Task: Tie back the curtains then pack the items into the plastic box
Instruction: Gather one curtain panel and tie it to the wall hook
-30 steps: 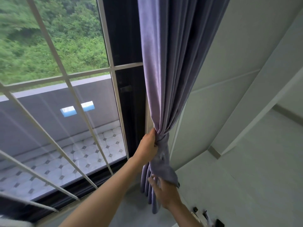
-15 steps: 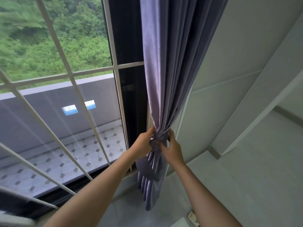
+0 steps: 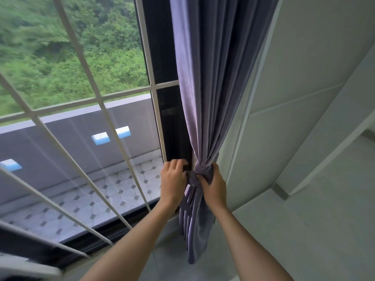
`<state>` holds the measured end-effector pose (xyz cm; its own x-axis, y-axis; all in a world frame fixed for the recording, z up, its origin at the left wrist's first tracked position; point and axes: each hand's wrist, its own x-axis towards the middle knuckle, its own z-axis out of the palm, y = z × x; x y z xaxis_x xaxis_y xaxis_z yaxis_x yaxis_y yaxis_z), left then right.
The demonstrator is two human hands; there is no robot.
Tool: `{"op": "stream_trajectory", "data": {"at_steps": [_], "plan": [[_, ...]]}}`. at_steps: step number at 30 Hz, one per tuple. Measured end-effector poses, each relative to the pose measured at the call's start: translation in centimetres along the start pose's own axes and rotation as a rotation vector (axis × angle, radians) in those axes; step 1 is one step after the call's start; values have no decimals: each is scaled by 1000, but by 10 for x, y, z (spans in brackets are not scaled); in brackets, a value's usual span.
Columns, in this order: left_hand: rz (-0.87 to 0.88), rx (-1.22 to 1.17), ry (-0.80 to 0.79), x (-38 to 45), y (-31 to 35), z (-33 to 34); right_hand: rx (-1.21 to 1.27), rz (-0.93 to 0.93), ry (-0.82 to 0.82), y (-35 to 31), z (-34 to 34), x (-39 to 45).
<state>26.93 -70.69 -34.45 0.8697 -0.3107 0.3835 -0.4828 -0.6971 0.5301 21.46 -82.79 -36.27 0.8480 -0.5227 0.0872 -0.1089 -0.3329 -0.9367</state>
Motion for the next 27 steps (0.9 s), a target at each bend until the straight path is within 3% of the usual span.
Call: {"op": "stream_trajectory", "data": {"at_steps": [2, 5, 7, 13, 18, 23, 27], "plan": [[42, 42, 90, -10, 2, 0, -18, -7, 3, 1, -1, 1], [191, 87, -103, -33, 9, 15, -29, -1, -1, 0, -2, 1], [125, 23, -181, -45, 12, 26, -50, 2, 5, 0, -2, 2], [-247, -298, -110, -37, 10, 42, -42, 11, -22, 0, -9, 4], [-108, -404, -206, -22, 13, 37, 34, 57, -85, 3, -14, 2], [-131, -442, -287, -6, 9, 36, 195, 164, -214, -5, -28, 1], [-213, -666, -336, 17, 22, 28, 418, 282, -221, -12, -36, 9]]}}
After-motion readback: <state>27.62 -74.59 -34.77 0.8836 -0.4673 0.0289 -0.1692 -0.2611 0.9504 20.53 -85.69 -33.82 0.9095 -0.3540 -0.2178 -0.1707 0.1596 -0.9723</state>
